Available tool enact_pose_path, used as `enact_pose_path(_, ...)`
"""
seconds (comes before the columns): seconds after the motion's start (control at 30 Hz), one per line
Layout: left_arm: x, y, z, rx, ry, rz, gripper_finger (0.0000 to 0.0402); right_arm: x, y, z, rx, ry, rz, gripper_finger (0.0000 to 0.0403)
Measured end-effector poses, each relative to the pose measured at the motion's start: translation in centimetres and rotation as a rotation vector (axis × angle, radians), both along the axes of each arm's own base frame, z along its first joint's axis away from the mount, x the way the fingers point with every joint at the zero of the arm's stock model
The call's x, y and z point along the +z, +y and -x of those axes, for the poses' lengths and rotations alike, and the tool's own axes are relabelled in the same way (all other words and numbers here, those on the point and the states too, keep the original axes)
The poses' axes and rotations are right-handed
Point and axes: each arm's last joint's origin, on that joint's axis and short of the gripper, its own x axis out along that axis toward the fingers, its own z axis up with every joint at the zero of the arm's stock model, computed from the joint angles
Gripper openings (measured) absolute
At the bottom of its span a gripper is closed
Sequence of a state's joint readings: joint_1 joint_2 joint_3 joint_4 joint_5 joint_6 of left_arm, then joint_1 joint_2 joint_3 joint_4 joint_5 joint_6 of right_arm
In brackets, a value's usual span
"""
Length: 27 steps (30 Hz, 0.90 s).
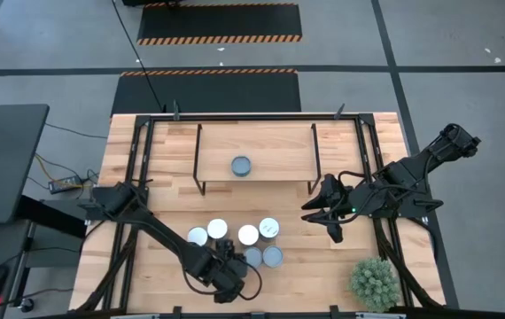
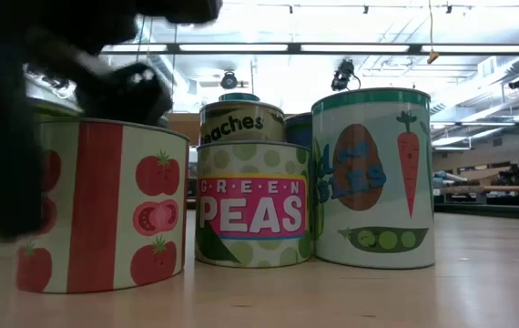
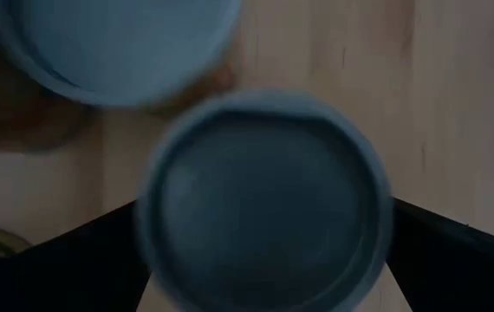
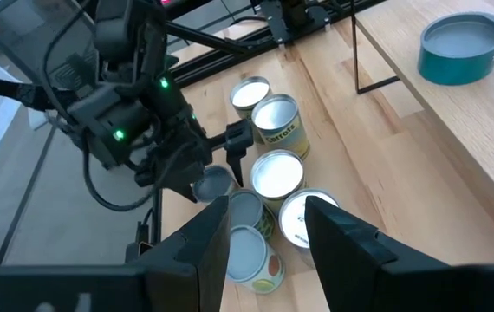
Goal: Pick and place cans onto a shelf
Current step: Put the canned tomatoes on the shelf
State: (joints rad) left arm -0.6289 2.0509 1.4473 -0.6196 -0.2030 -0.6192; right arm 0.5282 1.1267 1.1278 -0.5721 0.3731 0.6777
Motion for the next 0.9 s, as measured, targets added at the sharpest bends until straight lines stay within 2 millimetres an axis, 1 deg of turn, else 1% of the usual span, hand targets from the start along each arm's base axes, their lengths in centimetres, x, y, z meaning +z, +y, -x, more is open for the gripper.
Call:
enact_pose_path(0.13,0.1,0.0,-0.1,0.021,-0.012,0.014,0.0398,0.0,0.0,0.0,0.0,0.004,0.003,0.0158)
enact_pose_path(0.33,0.1,0.0,-0.2,0.026,-0.014,0.017,0.0372,-0.1,0.0,0.0,0.004,0.005,0.009,0.0158)
enact_pose_path(0.47,0.1,0.0,-0.3,0.027,-0.018,0.02,0.0347,0.0,0.0,0.0,0.004,0.004,0.01,0.0158)
enact_pose_path(0.63,0.2,0.1,-0.3,0.035,-0.005,0.047,0.0299,0.0,0.0,0.0,0.009,0.004,0.017,0.0158)
enact_pose_path(0.7,0.7,0.2,-0.2,0.037,0.024,0.07,0.0287,0.0,0.0,0.0,0.012,0.003,0.022,0.0158)
enact_pose_path(0.77,1.5,0.4,-0.2,0.041,0.032,0.071,0.0287,0.0,0.0,0.0,0.013,0.003,0.026,0.0158)
enact_pose_path(0.9,3.9,1.1,-0.4,0.053,0.051,0.08,0.0287,-0.1,-0.1,0.0,0.018,0.006,0.027,0.0158)
